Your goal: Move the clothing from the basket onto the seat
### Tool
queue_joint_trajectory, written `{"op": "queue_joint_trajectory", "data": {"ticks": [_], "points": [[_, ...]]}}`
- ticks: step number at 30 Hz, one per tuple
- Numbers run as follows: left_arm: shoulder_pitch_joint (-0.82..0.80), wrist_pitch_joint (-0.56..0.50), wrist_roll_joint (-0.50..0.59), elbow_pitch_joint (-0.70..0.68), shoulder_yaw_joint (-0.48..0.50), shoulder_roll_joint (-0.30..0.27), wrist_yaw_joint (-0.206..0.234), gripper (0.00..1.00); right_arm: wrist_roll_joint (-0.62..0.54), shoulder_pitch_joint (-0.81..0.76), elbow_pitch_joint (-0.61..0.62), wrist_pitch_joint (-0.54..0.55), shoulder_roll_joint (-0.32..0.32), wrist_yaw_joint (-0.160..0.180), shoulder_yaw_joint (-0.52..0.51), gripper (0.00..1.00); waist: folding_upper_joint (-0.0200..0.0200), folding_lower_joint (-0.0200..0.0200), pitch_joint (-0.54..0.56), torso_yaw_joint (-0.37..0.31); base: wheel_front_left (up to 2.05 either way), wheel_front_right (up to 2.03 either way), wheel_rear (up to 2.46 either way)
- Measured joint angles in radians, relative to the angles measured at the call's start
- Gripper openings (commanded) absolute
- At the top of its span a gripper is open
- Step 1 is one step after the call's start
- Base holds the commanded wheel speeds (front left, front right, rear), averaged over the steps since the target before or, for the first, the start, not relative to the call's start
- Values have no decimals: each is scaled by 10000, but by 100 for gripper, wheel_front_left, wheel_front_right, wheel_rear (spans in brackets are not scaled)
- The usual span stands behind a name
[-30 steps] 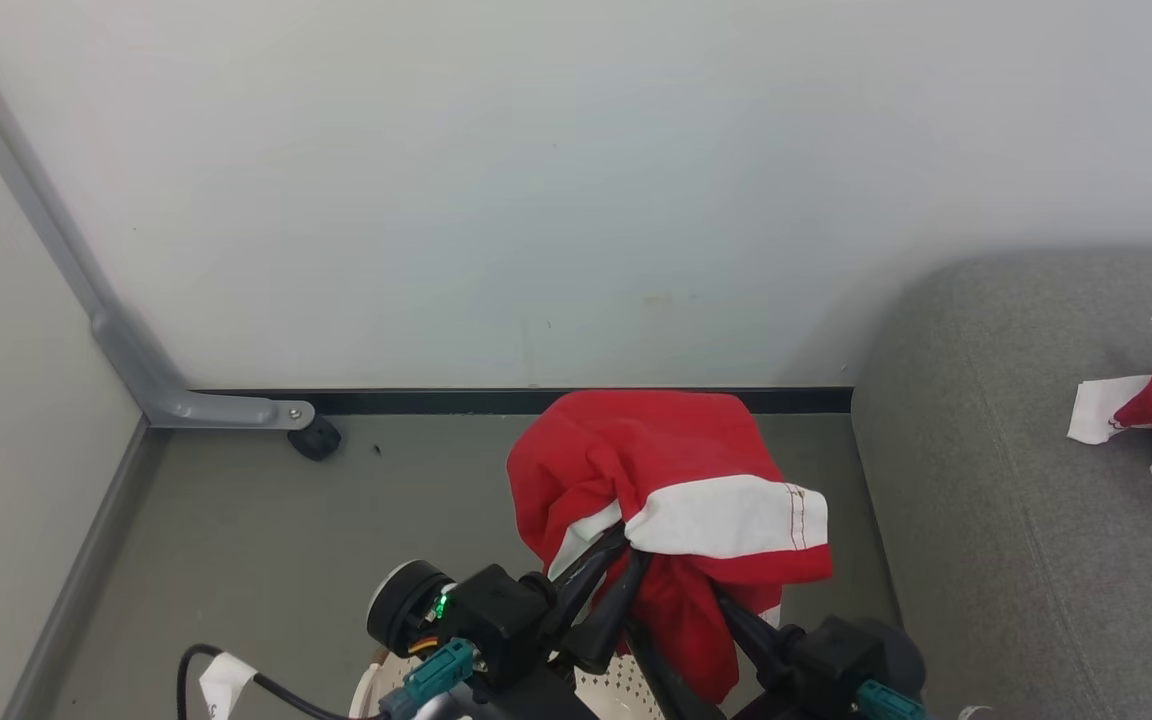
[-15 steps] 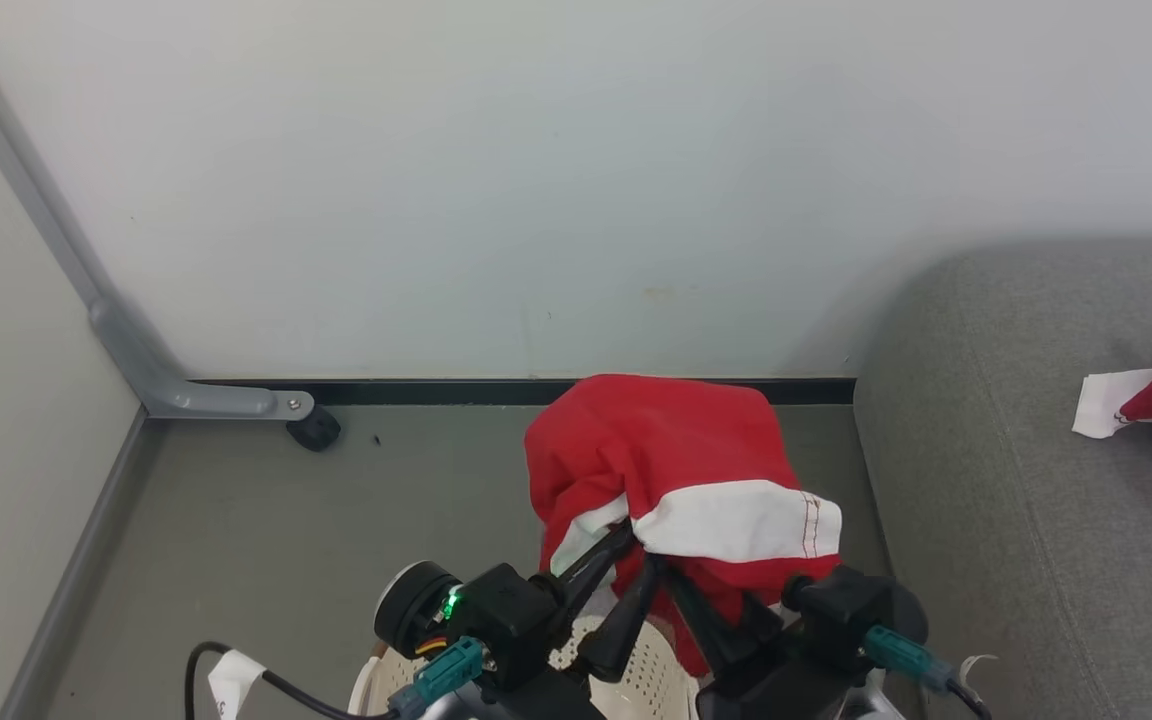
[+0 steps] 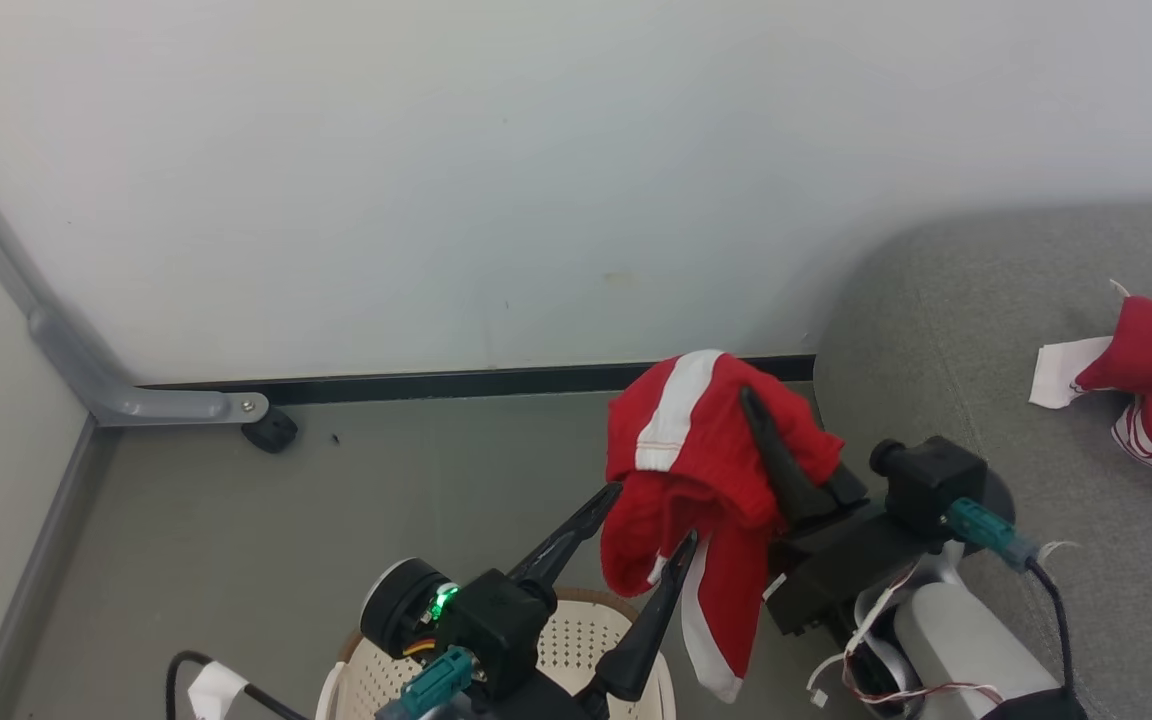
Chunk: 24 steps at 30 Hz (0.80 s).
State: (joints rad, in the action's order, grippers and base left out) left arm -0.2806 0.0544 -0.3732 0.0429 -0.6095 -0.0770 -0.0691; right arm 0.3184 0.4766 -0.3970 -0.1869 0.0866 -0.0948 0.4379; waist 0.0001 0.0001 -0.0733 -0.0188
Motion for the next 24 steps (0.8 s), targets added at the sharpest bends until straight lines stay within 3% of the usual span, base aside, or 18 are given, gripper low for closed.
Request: {"op": "queue_joint_trajectory", "data": {"ticks": [11, 24], "points": [[517, -180, 339, -416, -295, -376, 238, 100, 173, 527, -203, -293, 667, 433, -1101, 0, 0, 0, -442, -546, 0, 0, 0], [365, -454, 803, -746, -510, -437, 351, 100, 527, 1929, -236, -477, 1628, 696, -2518, 0, 0, 1, -1569, -1277, 0, 0, 0]]}}
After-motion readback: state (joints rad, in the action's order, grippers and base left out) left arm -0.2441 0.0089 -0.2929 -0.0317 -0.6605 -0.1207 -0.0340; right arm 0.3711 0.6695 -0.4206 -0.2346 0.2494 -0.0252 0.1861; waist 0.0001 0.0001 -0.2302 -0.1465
